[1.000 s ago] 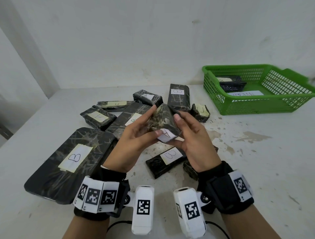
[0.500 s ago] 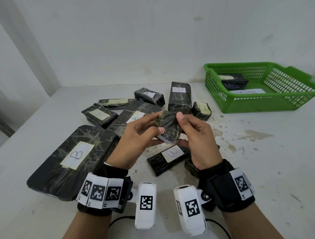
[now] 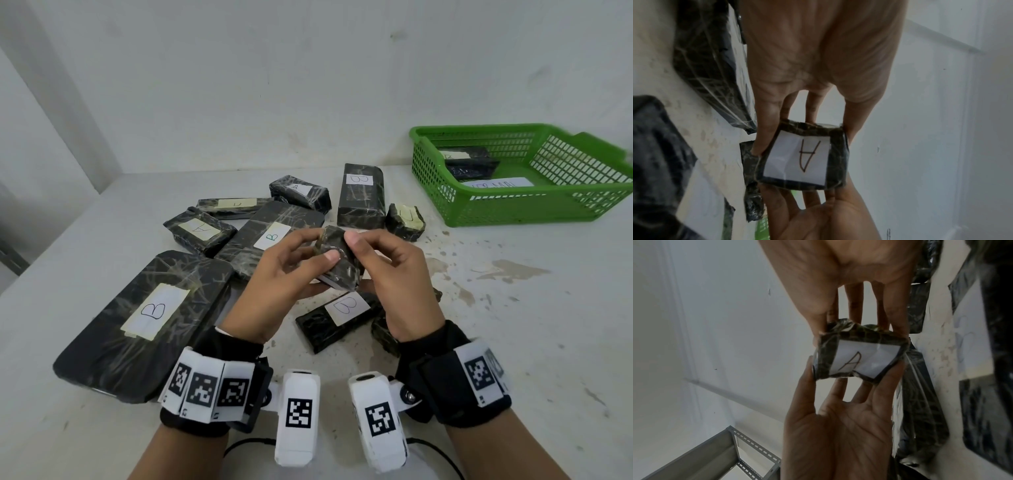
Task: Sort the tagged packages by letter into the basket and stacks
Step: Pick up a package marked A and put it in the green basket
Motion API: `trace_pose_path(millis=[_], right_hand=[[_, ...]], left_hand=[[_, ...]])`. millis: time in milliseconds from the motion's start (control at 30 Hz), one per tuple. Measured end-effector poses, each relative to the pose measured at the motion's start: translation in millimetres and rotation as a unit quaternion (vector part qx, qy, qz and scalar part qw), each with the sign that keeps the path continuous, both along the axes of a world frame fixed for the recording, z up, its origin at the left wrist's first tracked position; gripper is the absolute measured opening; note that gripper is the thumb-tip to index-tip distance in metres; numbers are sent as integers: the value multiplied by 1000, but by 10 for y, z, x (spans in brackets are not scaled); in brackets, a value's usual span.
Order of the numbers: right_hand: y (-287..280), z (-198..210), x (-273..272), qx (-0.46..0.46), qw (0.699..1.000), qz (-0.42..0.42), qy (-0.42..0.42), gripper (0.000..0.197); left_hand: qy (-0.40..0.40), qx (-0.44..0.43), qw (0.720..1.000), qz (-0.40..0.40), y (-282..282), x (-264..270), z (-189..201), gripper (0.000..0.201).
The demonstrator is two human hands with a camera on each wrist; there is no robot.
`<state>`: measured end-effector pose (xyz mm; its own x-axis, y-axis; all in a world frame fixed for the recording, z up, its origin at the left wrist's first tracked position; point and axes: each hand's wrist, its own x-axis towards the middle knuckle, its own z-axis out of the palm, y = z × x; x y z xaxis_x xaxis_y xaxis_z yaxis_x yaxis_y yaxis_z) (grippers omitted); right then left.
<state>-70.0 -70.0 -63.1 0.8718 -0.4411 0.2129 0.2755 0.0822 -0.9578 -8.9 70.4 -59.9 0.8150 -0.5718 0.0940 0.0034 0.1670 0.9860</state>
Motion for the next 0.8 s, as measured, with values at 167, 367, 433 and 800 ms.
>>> trace_pose_path(millis=[167, 367, 433, 800], right_hand=[[-12, -31, 18, -31, 999, -6, -8, 12], [-1, -37, 15, -34, 999, 6, 8, 14], [-14, -34, 14, -23, 1000, 3, 11, 16], [-22, -13, 5, -3, 999, 33, 23, 19]], left_hand=[[21, -1, 1000, 7, -29, -40, 7, 36], [41, 3, 999, 24, -11, -26, 22, 42], [45, 13, 999, 24, -19, -37, 29, 46], [57, 0, 998, 32, 18, -14, 58, 43]])
